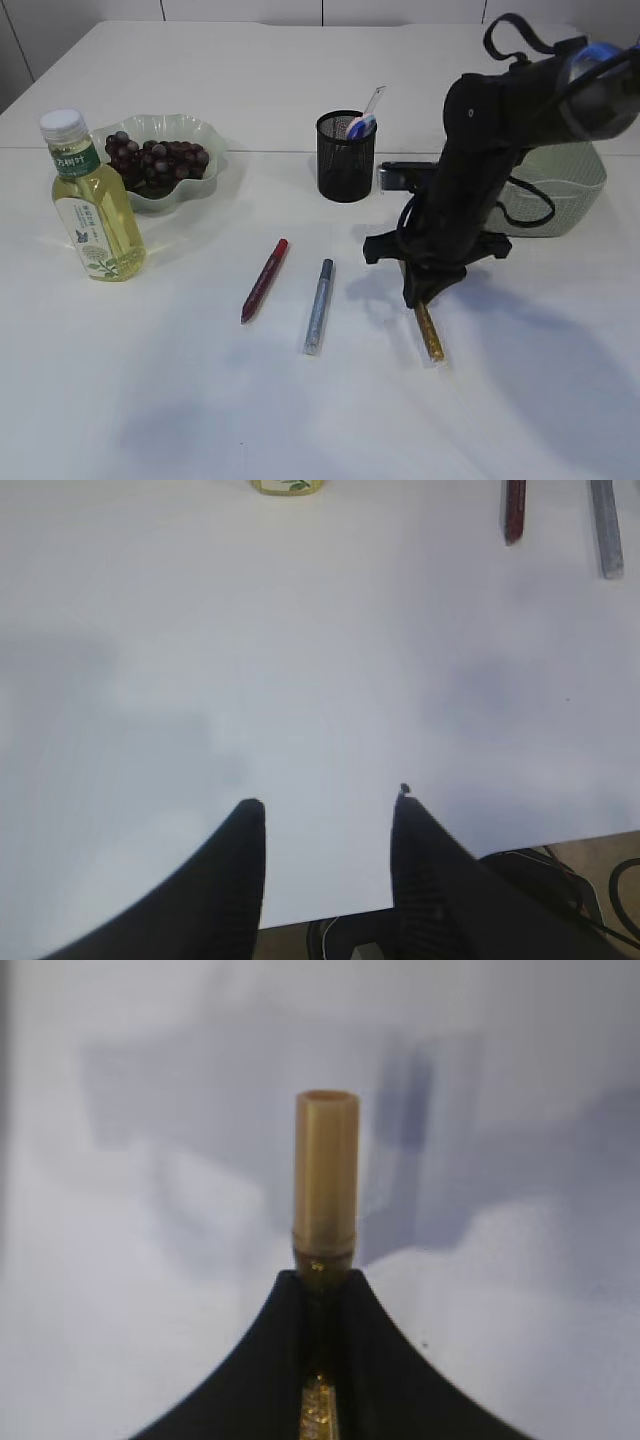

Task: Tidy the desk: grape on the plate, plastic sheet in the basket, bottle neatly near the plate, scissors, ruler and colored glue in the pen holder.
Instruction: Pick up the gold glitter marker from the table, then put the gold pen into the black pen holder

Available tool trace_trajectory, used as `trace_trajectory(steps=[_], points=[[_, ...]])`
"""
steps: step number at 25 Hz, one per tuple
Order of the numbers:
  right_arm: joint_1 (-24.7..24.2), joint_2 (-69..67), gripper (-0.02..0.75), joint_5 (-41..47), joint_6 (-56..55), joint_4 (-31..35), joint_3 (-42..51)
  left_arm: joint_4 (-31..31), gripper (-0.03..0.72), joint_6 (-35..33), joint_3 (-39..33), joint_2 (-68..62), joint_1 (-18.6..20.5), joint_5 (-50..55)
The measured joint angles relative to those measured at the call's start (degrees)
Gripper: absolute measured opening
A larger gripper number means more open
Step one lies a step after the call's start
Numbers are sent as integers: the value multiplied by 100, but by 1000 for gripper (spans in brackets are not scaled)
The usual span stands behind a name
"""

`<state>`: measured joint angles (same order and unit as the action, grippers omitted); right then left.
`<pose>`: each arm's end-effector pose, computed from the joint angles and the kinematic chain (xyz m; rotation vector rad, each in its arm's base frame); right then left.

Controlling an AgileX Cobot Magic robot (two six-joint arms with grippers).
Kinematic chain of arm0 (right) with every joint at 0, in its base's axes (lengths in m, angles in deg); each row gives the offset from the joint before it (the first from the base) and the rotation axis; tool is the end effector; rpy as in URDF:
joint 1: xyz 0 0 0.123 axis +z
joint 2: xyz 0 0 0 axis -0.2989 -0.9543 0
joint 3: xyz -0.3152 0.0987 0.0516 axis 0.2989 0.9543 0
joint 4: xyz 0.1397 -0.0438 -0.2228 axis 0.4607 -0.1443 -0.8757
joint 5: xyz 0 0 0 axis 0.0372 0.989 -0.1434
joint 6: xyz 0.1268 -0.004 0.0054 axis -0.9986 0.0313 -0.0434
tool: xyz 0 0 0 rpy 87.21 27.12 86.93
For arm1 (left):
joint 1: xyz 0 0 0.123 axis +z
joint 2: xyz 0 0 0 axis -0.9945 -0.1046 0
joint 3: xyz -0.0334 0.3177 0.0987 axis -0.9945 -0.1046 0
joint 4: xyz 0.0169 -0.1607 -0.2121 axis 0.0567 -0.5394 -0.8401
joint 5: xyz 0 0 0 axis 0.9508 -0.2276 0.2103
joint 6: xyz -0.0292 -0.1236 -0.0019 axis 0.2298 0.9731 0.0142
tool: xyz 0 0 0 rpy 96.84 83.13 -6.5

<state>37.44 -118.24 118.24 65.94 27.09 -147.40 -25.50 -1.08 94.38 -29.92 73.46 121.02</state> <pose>0.4157 0.1702 0.1410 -0.2515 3.0759 0.2401 0.1029 -0.0245 0.3179 0.1288 2.5391 -0.1632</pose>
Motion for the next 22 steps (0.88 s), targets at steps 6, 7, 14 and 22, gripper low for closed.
trace_trajectory(steps=[6, 7, 14, 22], points=[[261, 736, 51, -824, 517, 117, 409, 0, 309, 0, 0, 0, 0, 0], [271, 869, 51, -1029, 587, 154, 553, 0, 309, 0, 0, 0, 0, 0], [304, 2019, 50, -2799, 984, 263, 1927, 0, 309, 0, 0, 0, 0, -9], [304, 2624, 50, -4604, 1472, 299, 2486, 21, 309, 0, 0, 0, 0, -99]])
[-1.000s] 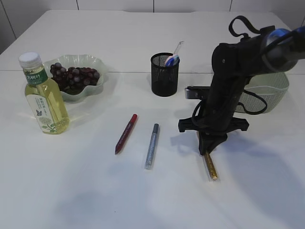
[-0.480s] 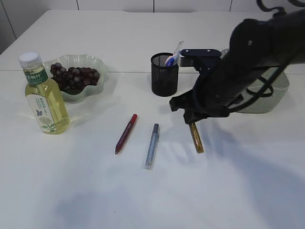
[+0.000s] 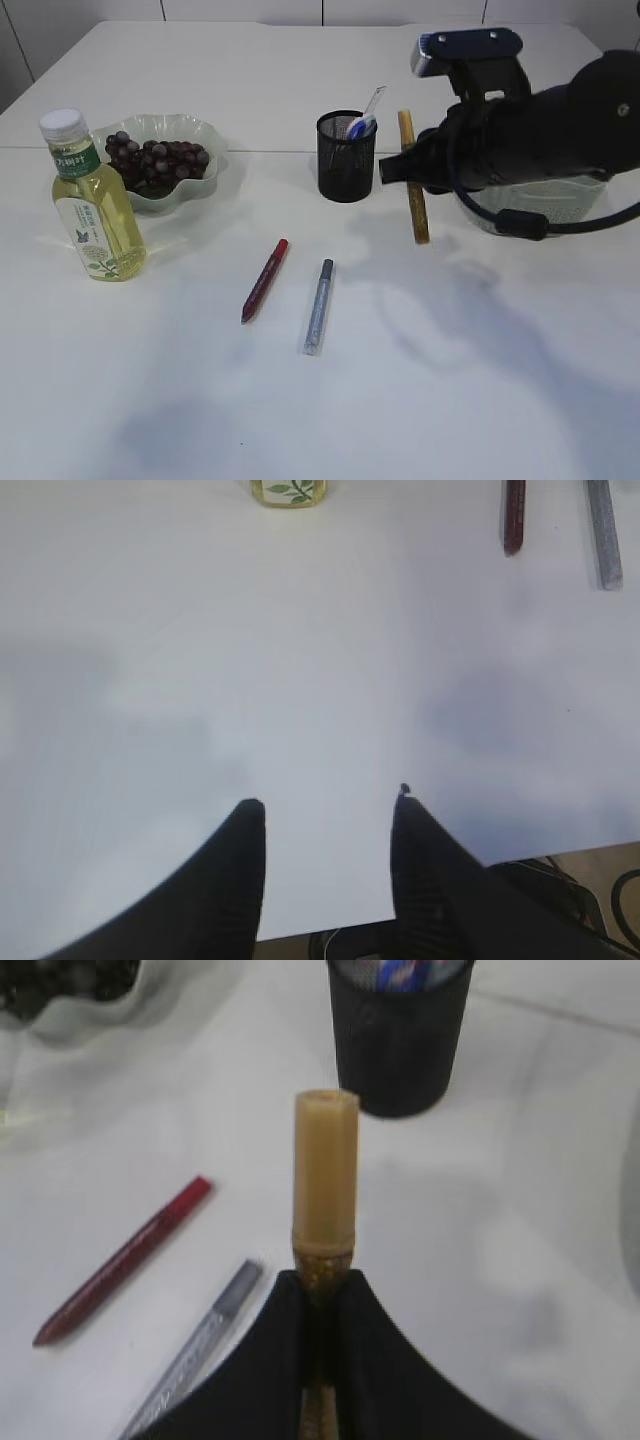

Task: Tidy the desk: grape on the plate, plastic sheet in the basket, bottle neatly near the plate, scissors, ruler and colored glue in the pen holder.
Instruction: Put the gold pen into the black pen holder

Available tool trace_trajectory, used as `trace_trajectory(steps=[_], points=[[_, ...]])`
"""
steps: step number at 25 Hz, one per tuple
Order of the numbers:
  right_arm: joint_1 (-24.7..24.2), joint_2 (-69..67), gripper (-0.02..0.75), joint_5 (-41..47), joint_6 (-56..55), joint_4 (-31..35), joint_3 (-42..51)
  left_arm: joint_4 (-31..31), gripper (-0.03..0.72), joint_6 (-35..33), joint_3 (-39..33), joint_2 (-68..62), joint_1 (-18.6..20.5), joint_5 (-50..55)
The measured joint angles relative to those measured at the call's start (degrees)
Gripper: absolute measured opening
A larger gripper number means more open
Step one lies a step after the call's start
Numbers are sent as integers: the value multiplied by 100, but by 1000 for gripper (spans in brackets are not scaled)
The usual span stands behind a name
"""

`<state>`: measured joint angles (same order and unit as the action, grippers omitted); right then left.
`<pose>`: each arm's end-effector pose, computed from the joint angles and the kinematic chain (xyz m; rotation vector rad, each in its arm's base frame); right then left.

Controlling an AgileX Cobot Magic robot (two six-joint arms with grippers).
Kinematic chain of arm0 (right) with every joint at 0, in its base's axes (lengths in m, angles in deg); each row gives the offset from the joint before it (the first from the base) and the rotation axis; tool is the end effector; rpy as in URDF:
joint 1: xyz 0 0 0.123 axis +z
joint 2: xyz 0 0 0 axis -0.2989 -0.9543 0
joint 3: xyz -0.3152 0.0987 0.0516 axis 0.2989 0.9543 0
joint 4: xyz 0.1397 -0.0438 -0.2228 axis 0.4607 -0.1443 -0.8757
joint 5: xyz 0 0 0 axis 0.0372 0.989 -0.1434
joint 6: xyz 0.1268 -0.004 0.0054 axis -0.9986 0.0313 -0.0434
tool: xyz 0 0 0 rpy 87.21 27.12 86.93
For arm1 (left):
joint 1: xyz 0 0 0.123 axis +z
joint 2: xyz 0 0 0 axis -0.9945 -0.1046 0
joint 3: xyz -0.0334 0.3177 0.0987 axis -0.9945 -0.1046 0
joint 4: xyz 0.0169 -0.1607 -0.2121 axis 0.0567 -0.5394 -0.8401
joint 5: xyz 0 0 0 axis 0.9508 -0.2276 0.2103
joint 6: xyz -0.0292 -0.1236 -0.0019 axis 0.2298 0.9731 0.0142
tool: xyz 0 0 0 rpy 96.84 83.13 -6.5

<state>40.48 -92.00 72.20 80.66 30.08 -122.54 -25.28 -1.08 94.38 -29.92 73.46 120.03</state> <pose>0.3689 0.1612 0.2558 -0.4045 2.2094 0.2806 0.1047 -0.0244 0.3191 0.1283 2.5216 -0.1602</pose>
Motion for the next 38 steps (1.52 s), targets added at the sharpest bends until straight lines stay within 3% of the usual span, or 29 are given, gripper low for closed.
trace_trajectory(steps=[7, 21, 31, 38], points=[[0, 14, 50, -1722, 62, 6, 10, 185, 309, 0, 0, 0, 0, -12], [0, -1343, 50, -3215, 110, 6, -1734, 365, 309, 0, 0, 0, 0, -44], [-47, -2858, 50, -3201, 142, 6, -3543, 512, 309, 0, 0, 0, 0, -44], [-200, -3503, 50, -2814, 181, 61, -3983, 518, 309, 0, 0, 0, 0, -44]])
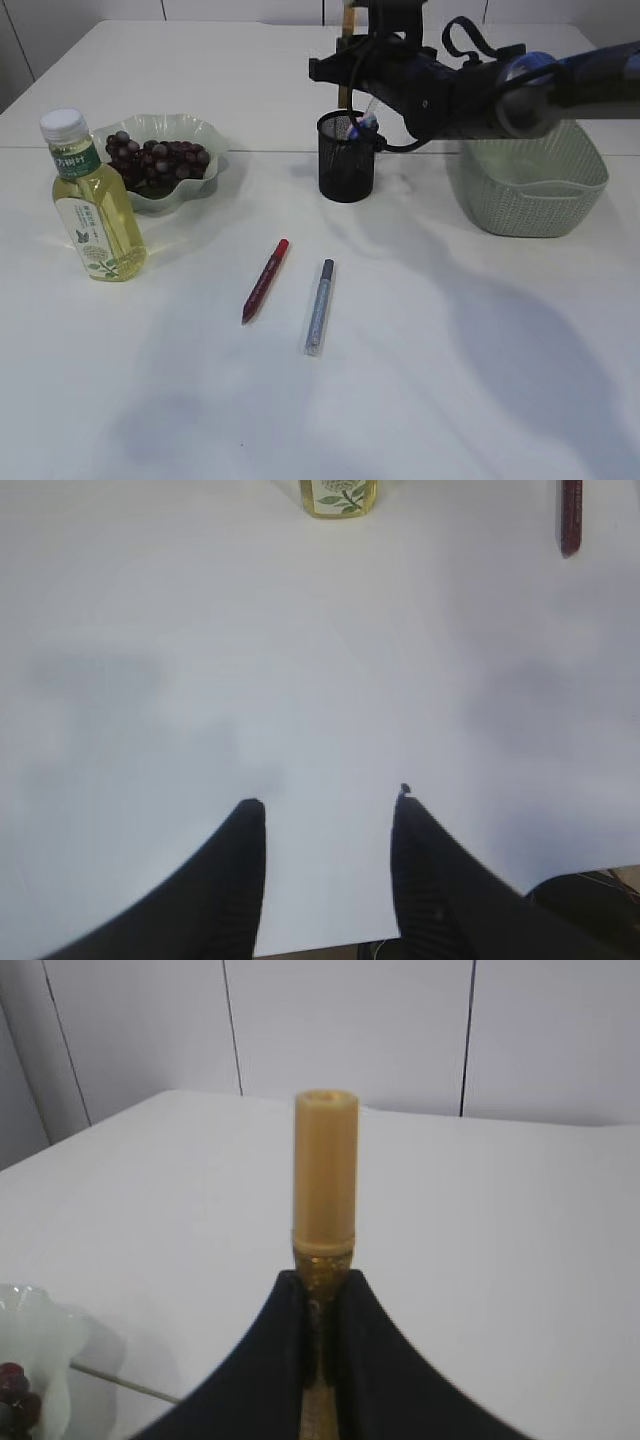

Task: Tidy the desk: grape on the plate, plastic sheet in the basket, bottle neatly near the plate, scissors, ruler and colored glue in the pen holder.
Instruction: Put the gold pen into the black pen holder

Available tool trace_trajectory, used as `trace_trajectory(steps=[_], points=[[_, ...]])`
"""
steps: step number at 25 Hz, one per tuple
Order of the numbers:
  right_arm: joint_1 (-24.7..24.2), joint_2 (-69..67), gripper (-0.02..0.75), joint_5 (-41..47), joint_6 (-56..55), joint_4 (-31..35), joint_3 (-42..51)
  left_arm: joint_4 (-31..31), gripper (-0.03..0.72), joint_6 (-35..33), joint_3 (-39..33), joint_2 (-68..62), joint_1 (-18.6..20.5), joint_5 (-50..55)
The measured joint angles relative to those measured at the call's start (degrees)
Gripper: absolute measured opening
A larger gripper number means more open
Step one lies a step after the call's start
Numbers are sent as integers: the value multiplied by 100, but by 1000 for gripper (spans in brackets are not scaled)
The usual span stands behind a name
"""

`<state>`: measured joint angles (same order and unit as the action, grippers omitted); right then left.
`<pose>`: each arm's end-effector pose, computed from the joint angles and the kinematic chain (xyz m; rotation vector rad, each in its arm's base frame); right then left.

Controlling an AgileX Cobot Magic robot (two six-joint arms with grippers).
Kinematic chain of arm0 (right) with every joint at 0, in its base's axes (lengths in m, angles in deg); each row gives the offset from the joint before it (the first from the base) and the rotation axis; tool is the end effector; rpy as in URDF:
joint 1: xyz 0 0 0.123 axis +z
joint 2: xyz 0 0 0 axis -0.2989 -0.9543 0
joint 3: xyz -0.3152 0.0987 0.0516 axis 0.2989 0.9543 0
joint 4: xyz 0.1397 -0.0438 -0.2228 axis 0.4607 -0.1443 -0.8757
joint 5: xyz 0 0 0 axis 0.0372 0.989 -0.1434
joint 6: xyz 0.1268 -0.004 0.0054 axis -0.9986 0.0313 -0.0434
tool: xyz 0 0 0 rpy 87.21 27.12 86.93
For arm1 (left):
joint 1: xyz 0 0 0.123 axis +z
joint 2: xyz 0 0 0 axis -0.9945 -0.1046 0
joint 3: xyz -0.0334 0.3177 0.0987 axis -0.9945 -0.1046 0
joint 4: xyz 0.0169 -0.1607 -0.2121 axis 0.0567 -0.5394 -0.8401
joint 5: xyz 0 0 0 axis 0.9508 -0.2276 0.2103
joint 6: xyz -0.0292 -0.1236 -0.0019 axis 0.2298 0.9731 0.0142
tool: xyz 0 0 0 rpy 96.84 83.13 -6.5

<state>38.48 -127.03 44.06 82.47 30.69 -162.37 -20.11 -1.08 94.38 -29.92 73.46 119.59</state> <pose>0.5770 0.2113 0.2460 -0.2273 1.6580 0.2257 0.1073 -0.0146 0.3197 0.1496 2.5056 -0.0446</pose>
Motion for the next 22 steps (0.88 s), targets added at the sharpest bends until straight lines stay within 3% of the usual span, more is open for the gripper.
trace_trajectory(steps=[16, 22], points=[[-34, -267, 53, 239, 4, 93, -191, 65, 309, 0, 0, 0, 0, -8], [-34, -337, 118, 388, 13, 93, -191, 65, 309, 0, 0, 0, 0, -8]])
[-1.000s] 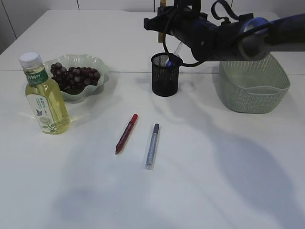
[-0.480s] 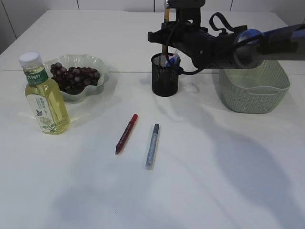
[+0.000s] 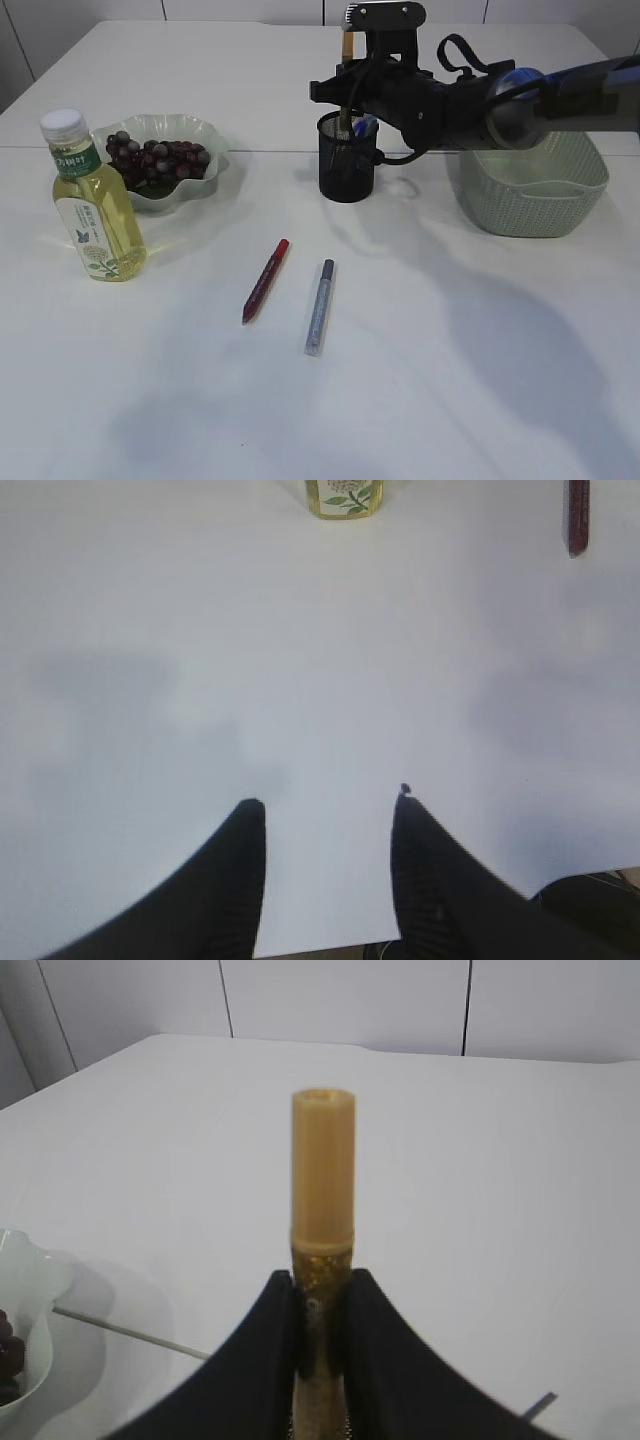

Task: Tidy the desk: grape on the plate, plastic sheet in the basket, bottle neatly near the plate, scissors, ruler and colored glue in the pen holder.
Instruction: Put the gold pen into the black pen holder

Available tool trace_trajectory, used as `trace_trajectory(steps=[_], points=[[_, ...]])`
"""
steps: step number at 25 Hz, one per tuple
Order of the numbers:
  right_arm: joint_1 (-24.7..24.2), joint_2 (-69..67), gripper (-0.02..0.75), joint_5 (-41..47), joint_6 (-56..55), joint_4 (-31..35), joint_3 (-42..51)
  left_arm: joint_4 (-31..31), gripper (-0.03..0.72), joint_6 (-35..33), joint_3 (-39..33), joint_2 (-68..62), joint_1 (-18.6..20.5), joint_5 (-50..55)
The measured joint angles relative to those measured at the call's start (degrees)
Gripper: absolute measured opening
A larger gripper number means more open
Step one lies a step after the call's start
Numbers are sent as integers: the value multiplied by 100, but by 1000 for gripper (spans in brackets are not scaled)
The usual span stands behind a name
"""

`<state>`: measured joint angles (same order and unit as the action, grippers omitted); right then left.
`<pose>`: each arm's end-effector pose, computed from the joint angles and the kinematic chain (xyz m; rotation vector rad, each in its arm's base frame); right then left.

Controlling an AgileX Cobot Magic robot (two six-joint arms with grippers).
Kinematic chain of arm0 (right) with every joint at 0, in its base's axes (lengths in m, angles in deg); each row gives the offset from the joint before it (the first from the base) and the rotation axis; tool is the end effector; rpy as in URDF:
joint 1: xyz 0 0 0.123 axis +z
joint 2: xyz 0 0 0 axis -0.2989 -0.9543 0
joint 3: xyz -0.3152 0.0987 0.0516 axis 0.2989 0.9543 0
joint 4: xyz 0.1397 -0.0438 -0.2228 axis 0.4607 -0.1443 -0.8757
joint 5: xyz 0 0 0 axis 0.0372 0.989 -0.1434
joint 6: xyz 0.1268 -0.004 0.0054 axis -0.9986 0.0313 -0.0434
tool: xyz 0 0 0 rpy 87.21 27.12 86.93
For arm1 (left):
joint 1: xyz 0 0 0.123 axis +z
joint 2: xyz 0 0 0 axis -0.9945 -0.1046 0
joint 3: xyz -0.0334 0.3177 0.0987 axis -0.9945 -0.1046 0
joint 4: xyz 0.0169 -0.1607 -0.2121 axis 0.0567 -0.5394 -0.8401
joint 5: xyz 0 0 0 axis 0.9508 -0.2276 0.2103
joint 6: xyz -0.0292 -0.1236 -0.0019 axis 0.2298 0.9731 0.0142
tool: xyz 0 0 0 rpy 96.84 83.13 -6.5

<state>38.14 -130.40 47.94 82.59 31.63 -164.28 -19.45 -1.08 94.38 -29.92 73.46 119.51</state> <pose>0.5863 0.2123 0.2136 -0.2317 1.7516 0.2287 0.1077 -0.0134 0.3199 0.1523 2.5028 -0.0300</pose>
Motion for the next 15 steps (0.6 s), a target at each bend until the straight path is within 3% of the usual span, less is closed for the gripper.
trace_trajectory(steps=[7, 15], points=[[0, 0, 319, 135, 0, 0, 0, 0, 309, 0, 0, 0, 0, 0], [0, 281, 353, 742, 0, 22, -10, 30, 309, 0, 0, 0, 0, 0]])
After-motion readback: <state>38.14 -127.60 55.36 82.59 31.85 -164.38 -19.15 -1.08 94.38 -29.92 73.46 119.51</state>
